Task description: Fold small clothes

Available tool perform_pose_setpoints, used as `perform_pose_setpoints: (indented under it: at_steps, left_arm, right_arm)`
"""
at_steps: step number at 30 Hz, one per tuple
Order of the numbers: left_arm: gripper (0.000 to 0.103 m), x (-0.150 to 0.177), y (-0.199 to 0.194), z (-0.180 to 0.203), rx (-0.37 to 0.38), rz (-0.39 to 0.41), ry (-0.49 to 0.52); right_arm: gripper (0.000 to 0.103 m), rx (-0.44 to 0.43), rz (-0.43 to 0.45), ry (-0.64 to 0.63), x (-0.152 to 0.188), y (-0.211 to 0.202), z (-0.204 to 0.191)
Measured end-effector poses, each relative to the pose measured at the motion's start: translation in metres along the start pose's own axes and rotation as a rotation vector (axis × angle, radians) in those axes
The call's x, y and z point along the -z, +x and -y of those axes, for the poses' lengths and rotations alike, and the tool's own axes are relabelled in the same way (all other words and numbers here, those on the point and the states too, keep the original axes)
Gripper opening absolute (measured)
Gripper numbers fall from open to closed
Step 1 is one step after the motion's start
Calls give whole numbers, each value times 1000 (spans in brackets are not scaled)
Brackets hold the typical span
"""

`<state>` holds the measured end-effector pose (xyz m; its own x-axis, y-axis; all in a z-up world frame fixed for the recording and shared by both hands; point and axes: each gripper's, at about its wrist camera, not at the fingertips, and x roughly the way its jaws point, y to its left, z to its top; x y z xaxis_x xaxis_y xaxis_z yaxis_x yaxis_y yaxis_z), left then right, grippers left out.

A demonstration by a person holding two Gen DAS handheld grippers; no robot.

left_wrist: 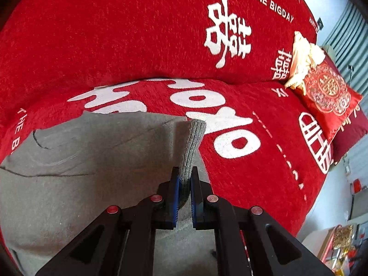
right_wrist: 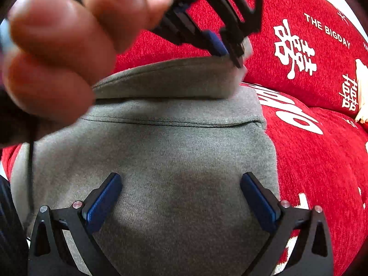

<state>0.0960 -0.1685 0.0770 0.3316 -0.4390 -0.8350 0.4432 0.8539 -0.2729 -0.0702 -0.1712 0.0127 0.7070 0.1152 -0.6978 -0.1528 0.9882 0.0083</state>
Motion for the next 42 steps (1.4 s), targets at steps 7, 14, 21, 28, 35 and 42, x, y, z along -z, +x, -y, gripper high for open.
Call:
perform_pose_setpoints:
  at_steps: [7, 14, 21, 28, 35, 42]
  left_arm:
    - [10, 11, 22, 10, 39, -34, 59]
    - [10, 17, 29, -2, 68, -111, 11]
    - [10, 24, 9, -13, 121, -102, -21]
    - [10, 30, -6, -44, 148, -34, -86]
    - [10, 59, -42, -116, -34, 61, -177]
    - [10, 110, -67, -172, 42, 139, -306]
  right_arm:
    - [103, 1, 3, -4, 2, -1, -2]
    - [103, 1, 3, -5, 2, -2, -3]
    - [103, -3, -4, -6, 1, -1, -3]
    - [103, 1, 2, -7, 0, -1, -1]
    - [103, 13, 7, -5, 2, -2, -6]
    - [103, 24, 7, -8, 1, -1, -8]
